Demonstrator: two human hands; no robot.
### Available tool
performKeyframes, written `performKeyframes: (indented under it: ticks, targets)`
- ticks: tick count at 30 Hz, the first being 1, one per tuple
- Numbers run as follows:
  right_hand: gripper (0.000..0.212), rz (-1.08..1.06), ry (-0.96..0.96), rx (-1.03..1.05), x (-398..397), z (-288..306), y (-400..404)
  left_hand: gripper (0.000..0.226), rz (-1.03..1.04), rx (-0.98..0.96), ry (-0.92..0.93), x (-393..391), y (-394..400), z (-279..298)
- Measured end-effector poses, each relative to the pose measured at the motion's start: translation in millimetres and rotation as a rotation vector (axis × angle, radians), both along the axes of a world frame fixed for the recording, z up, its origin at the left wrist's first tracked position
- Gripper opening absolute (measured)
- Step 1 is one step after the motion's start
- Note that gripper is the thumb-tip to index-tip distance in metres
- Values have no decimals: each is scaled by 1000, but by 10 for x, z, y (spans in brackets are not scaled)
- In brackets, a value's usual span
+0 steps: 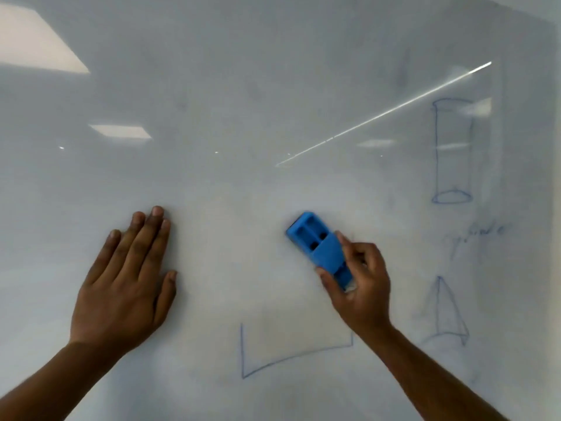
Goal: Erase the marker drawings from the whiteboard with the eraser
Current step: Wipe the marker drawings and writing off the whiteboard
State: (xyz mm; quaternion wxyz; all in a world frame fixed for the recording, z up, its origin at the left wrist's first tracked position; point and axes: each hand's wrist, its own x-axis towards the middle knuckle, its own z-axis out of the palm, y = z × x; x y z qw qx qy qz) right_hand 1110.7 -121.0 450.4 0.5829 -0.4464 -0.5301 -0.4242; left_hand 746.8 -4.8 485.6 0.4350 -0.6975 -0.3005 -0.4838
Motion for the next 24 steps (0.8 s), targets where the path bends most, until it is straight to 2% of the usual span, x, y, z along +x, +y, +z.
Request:
performKeyframes:
  ticks: [2,3,4,5,7,10,12,13,14,15,18,20,21,22,24]
  targets:
    - [69,21,424,118,138,59,-16,73,-12,25,-15,12,1,-1]
    - [69,33,577,154,80,20,19,72,-13,29,-16,10,3,-9]
    - [68,33,667,181,-36,-48,81,72,-13,35,-13,13,1,-7]
    - [67,38,676,194,-211,-176,147,72,-16,37,-6,13,-5,-13]
    - [67,96,483,133,-671,-508,245,71,-26,39,-3,10,-8,-15]
    - [70,122,-126,-148,-1109,-959,201,71,-28,23,-6,-5,-15,7]
    - [67,113,-466,-241,-993,-905,122,71,-36,8,-8,2,-36,53]
    - [64,110,-504,-251,-893,-806,58,71,-36,-6,-13,-3,-59,32]
    - [63,99,-456,-225,-761,-653,30,71,-39,-12,-14,-10,-63,23]
    - [64,78,-320,-185,-624,-525,-8,72,-37,-35,-15,-48,-73,-55]
    - [66,6,272,-2,-210,-174,-75,74,-30,-99,-20,-217,-84,-461]
    - [68,20,570,72,-231,-183,-22,73,-15,-107,-35,-308,-91,-788]
    - [68,14,616,90,-352,-281,25,73,-3,-99,-49,-329,-88,-920]
    - [67,16,576,85,-523,-445,70,72,6,-88,-65,-331,-77,-1010]
    - [66,82,334,-18,-952,-932,110,71,-3,-77,-76,-332,-33,-1083]
